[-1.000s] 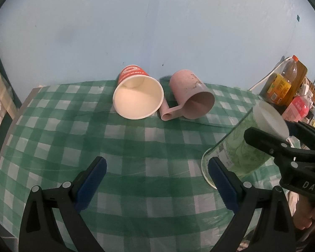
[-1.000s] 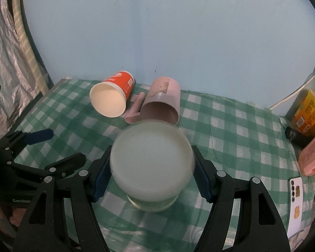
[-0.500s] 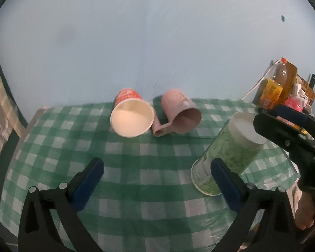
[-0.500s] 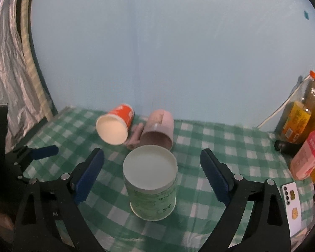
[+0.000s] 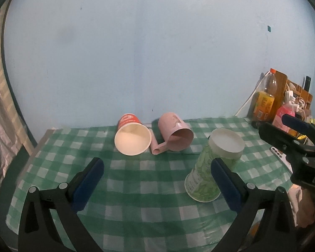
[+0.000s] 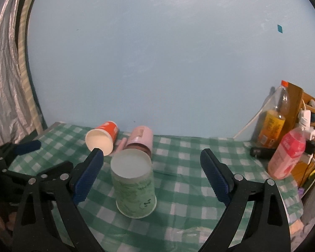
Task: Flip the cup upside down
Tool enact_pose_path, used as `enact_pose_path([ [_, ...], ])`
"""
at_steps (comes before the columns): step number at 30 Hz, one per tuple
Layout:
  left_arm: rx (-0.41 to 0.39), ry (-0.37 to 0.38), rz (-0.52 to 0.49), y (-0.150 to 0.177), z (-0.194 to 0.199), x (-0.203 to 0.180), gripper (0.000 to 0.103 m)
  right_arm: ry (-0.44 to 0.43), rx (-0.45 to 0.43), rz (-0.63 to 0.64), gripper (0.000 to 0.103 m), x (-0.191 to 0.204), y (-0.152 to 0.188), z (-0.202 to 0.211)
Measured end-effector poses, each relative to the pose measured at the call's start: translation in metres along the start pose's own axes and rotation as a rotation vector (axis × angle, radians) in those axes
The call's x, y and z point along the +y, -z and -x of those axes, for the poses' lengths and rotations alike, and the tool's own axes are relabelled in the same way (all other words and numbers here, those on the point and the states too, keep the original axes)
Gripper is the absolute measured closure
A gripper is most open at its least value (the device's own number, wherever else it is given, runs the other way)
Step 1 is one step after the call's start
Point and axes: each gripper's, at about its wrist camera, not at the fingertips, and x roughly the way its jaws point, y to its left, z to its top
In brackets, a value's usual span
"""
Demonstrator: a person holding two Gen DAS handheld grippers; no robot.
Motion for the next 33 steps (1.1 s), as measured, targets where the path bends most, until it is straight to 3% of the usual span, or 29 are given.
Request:
enact_pose_path([
  [16,-0.084,-0.01,-0.045,0.007,0.02,-0.01,0.0,0.008,0.036,-0.069,0.011,-0.018,0.029,0.005],
  [33,-0.049,0.012,-0.044,0.01,0.016,-0.013,0.0,0.013,0.057,-0.074,0.011,-0.021,0.033,0.004],
])
